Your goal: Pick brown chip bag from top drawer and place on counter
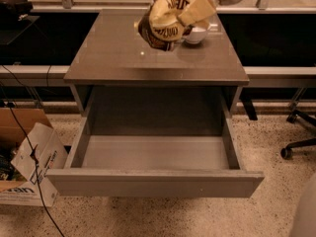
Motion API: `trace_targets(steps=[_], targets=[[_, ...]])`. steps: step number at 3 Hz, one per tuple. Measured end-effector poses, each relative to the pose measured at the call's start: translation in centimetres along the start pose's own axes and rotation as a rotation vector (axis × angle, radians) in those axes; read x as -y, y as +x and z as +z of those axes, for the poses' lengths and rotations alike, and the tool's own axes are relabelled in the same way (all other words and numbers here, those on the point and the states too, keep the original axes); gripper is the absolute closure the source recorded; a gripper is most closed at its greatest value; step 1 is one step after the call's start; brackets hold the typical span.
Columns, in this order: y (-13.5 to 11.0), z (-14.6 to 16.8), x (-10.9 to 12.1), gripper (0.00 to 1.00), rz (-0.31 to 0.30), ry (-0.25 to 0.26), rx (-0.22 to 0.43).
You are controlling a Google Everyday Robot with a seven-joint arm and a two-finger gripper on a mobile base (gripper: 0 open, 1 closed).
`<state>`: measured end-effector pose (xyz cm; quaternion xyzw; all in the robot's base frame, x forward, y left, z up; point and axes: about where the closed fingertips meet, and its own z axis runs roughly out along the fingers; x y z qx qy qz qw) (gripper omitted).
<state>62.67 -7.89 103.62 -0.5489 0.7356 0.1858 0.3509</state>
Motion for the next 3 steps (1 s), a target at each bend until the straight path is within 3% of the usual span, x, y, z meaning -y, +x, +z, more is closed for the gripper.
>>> trace_targets(steps=[2, 3], targets=[[1.2, 6.0, -0.1, 1.0, 0.061, 0.011, 0.024], [2.4, 9.6, 1.1, 0.73, 0.107, 0.031, 0.024]])
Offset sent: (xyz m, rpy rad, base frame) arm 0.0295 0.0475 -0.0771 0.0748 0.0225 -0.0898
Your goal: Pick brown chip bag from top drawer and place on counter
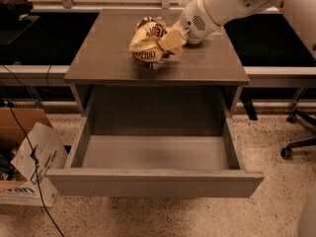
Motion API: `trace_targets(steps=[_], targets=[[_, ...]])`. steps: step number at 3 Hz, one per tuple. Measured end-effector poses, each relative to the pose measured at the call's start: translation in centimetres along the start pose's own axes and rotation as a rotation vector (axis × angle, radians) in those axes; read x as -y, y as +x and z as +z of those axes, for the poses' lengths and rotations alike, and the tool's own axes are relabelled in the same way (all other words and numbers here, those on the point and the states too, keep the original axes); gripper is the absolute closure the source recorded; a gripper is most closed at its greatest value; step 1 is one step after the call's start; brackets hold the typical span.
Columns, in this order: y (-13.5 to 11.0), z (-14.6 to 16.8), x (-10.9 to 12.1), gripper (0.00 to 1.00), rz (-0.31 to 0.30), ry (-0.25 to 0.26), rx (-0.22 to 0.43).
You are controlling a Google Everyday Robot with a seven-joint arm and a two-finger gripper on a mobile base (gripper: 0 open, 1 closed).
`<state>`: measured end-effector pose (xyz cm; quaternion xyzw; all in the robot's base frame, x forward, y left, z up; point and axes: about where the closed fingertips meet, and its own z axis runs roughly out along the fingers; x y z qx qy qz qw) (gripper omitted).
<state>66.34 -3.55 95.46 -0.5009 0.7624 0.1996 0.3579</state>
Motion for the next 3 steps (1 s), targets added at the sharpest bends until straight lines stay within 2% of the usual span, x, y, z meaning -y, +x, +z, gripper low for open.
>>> trace_targets(steps=[1, 3], targets=[[0.7, 1.39, 1.01, 0.5, 0.023, 0.019, -0.007], [0.59, 1.81, 0.74, 0.04, 0.019, 0.009, -0.008]])
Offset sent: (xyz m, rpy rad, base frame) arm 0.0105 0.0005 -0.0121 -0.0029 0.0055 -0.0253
